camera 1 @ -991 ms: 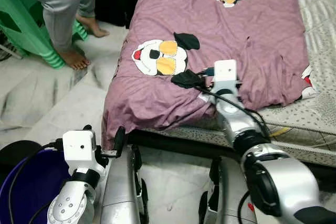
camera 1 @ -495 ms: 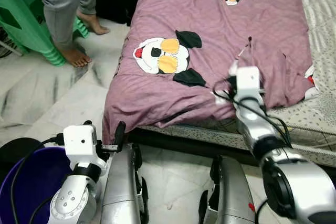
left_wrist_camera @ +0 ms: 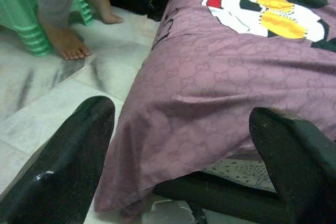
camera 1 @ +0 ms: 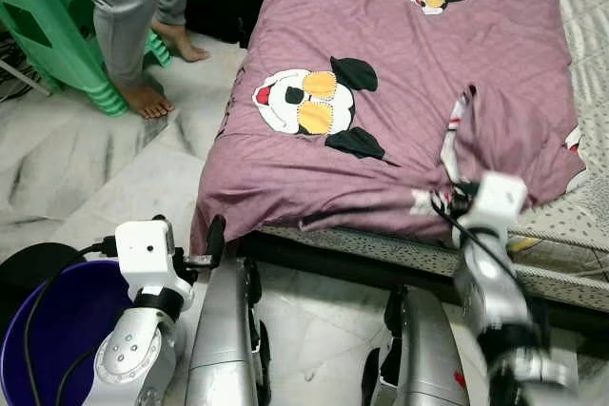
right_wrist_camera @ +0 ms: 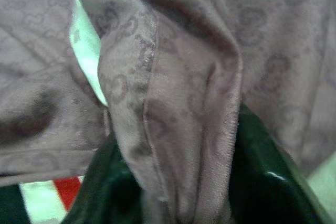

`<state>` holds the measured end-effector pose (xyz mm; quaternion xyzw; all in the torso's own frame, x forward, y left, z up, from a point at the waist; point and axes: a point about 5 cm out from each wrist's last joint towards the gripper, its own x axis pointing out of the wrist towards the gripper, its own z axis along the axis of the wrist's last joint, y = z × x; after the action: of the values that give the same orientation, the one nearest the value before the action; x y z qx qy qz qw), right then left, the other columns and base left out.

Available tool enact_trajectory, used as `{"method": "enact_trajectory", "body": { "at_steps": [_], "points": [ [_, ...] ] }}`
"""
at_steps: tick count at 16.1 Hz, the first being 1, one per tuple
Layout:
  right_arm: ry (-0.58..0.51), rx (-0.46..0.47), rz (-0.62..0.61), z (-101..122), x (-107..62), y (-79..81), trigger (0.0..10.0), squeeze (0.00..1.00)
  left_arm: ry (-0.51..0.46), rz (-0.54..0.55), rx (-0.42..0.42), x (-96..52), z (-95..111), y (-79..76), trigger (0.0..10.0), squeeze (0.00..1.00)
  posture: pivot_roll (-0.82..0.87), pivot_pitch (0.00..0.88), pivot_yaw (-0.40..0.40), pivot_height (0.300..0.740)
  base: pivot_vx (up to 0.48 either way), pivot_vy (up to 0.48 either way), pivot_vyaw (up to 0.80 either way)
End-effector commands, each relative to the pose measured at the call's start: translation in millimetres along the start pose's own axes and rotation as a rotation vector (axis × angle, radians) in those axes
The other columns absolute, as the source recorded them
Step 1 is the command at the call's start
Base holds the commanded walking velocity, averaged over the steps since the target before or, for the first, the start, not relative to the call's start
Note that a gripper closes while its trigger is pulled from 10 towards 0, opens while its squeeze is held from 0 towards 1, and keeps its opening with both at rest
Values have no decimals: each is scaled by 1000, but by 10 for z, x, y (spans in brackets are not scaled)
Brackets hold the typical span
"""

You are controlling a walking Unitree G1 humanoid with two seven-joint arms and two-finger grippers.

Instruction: Clean up the room

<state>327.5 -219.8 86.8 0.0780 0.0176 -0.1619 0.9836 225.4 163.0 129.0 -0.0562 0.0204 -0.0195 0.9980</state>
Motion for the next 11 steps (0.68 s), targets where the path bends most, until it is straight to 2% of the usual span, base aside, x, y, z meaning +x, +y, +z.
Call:
{"method": "enact_trajectory", "body": {
  "at_steps": [1, 2, 4, 5, 6, 7, 8, 9, 10, 11],
  "points": [
    [84, 103, -14, -173, -133, -71, 0, 0, 21, 2, -5, -14, -54, 28, 10000, 0, 170, 251, 53, 534, 0, 0, 0],
    [98, 166, -2, -198, -212, -54, 0, 0, 19, -5, -13, -4, -49, 10, 10000, 0, 170, 250, 56, 534, 0, 0, 0],
    [155, 329, -58, -251, -364, -56, 0, 0, 19, -14, -22, 23, -54, 9, 10000, 0, 162, 242, 64, 534, 0, 0, 0],
    [182, 372, -70, -276, -408, -58, 1137, 0, 21, -15, -25, 32, -58, 7, 10000, 0, 161, 239, 66, 534, 0, 0, 0],
    [190, 359, -54, -284, -428, -58, 10000, 0, 21, -19, -27, 41, -59, 0, 10000, 0, 160, 235, 68, 534, 0, 0, 0],
    [190, 325, -45, -262, -453, -77, 10000, 0, 17, -24, -29, 53, -51, -12, 10000, 0, 161, 231, 69, 534, 0, 0, 0],
    [189, 332, -60, -237, -466, -103, 10000, 0, 15, -26, -30, 64, -47, -11, 10000, 0, 160, 229, 70, 534, 0, 0, 0],
    [163, 225, -113, -182, -473, -212, 10000, 1000, 13, -25, -31, 75, -47, -4, 10000, 0, 156, 225, 68, 534, 0, 0, 0],
    [162, 148, -181, -144, -497, -340, 10000, 1000, 12, -24, -33, 82, -51, -1, 10000, 0, 146, 219, 67, 534, 0, 0, 0],
    [160, 154, -188, -133, -505, -363, 10000, 1000, 12, -25, -34, 83, -52, -3, 10000, 0, 146, 219, 67, 534, 0, 0, 0]
  ]
}}
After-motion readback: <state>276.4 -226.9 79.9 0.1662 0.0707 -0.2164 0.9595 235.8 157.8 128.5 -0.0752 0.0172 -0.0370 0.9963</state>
